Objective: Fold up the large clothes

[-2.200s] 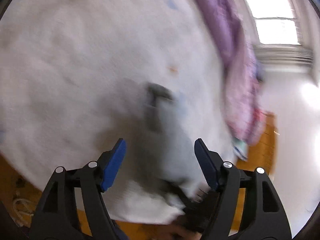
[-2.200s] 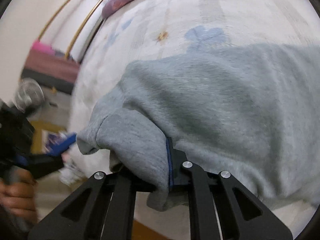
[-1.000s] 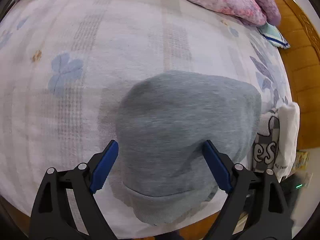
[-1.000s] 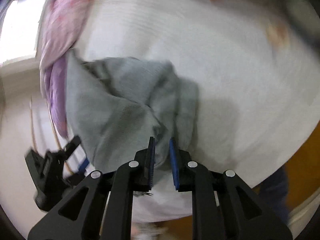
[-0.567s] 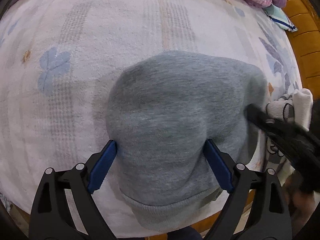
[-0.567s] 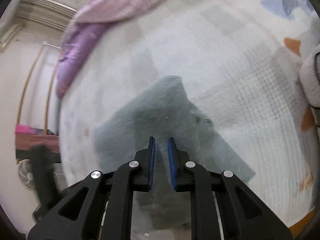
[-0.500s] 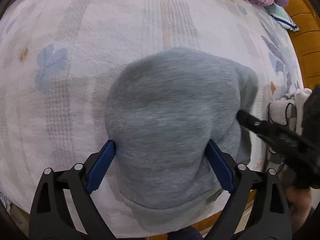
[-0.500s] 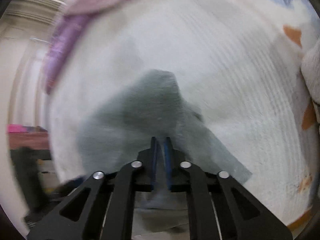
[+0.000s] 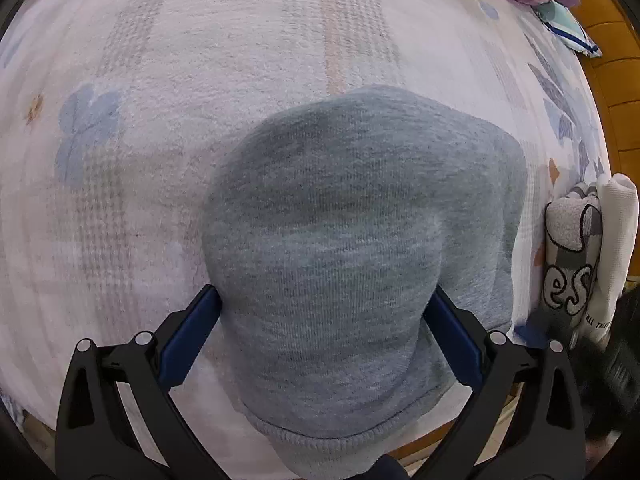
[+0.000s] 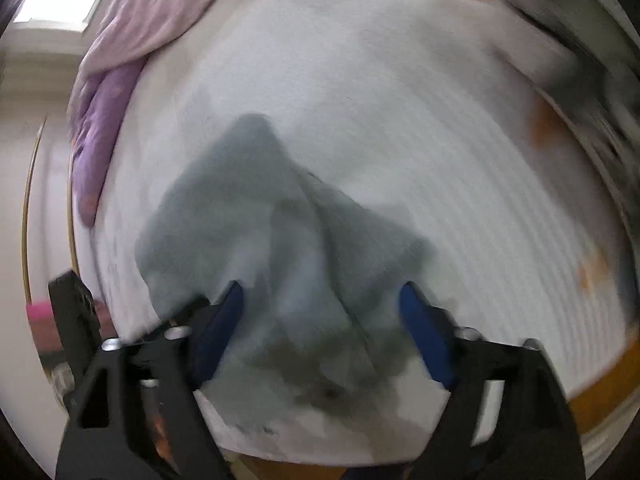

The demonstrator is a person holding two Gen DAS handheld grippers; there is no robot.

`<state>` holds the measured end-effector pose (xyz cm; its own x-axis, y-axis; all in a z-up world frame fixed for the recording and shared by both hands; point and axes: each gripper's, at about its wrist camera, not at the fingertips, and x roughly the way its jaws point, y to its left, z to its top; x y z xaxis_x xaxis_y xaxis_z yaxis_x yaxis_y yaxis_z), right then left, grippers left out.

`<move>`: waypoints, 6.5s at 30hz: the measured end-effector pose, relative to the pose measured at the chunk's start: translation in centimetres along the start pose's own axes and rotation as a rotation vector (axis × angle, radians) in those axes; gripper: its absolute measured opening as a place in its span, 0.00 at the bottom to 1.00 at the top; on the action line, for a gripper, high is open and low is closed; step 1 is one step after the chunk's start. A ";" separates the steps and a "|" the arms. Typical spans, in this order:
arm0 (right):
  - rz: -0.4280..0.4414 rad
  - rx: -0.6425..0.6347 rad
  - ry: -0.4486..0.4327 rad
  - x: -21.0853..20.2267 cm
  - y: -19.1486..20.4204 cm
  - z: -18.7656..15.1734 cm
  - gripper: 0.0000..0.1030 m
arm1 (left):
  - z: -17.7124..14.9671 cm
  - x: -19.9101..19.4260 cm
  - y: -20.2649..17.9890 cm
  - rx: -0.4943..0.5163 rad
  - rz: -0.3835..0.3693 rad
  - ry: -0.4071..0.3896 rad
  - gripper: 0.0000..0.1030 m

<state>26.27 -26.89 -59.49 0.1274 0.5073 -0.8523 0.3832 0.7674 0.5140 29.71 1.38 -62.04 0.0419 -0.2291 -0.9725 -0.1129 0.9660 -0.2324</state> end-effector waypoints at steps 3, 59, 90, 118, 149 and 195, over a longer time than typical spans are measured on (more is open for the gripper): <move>0.055 0.153 0.092 1.9 -3.3 -2.0 0.76 | 0.0 0.0 -0.1 -0.006 -0.005 -0.002 0.96; 0.277 -0.464 -0.306 -31.4 -4.3 6.8 0.17 | -6.7 -17.2 -25.3 -0.096 -0.469 -0.554 0.63; -0.178 -0.566 -0.200 -26.3 -11.3 11.9 0.35 | -2.7 -9.0 -43.9 0.280 -0.197 -0.331 0.72; -0.661 -0.663 -0.229 -18.4 5.2 0.0 0.82 | -8.1 -9.2 -18.9 -0.052 -0.186 -0.125 0.94; -0.604 -0.636 -0.437 -25.8 21.5 -15.3 0.82 | -14.6 -35.7 -8.2 0.125 -0.025 -0.493 0.95; -0.186 -0.843 -0.773 -51.5 15.6 -26.3 0.82 | -35.0 -56.6 -24.5 0.135 0.231 -1.009 0.95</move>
<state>1.64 -30.70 -5.03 0.7699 0.2076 -0.6035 -0.2400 0.9704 0.0277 -4.67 -13.55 -1.83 0.8507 0.1089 -0.5143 -0.1140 0.9932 0.0218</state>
